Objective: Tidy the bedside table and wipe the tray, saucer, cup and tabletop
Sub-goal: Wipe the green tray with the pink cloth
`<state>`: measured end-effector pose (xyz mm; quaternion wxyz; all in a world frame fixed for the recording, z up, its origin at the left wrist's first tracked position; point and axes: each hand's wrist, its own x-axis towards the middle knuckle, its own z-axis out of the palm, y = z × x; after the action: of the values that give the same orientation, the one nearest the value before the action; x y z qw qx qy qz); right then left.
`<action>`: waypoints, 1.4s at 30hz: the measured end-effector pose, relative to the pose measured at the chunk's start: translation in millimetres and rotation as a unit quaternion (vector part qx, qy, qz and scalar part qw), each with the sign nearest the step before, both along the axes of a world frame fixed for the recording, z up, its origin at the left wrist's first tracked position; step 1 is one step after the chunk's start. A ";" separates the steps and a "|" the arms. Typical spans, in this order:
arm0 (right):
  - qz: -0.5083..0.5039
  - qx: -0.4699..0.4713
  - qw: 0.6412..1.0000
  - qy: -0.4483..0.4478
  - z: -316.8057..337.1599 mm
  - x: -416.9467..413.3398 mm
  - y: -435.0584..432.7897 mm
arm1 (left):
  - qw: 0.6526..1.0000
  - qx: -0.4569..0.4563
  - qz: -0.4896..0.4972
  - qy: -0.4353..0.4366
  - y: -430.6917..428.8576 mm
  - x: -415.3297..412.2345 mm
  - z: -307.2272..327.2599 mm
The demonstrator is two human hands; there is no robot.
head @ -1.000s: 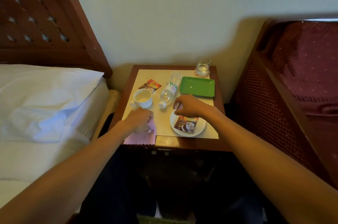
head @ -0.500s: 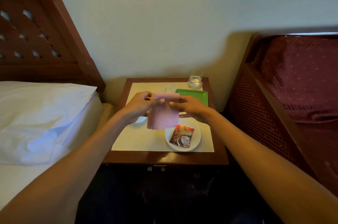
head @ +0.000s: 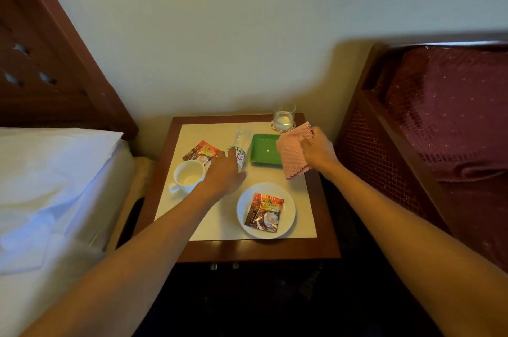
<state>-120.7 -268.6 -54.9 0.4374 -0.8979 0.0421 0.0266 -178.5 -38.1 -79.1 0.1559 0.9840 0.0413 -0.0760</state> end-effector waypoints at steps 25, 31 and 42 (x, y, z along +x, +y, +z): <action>0.028 -0.008 0.999 0.028 -23.6 60.7 10.0 | 0.992 -0.058 0.062 -0.097 -0.2 128.8 98.0; 0.012 -0.008 0.999 0.034 -23.9 71.4 -4.8 | 0.969 -0.167 0.093 -0.157 -8.6 161.3 83.1; 0.005 -0.018 0.999 0.043 -27.9 87.9 -6.1 | 0.937 -0.261 0.107 -0.208 -19.9 184.0 60.1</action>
<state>-32.8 -274.8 -82.9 0.4185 -0.9040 0.0565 0.0669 5.4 -57.9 -18.9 0.4195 0.8923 0.0922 0.1393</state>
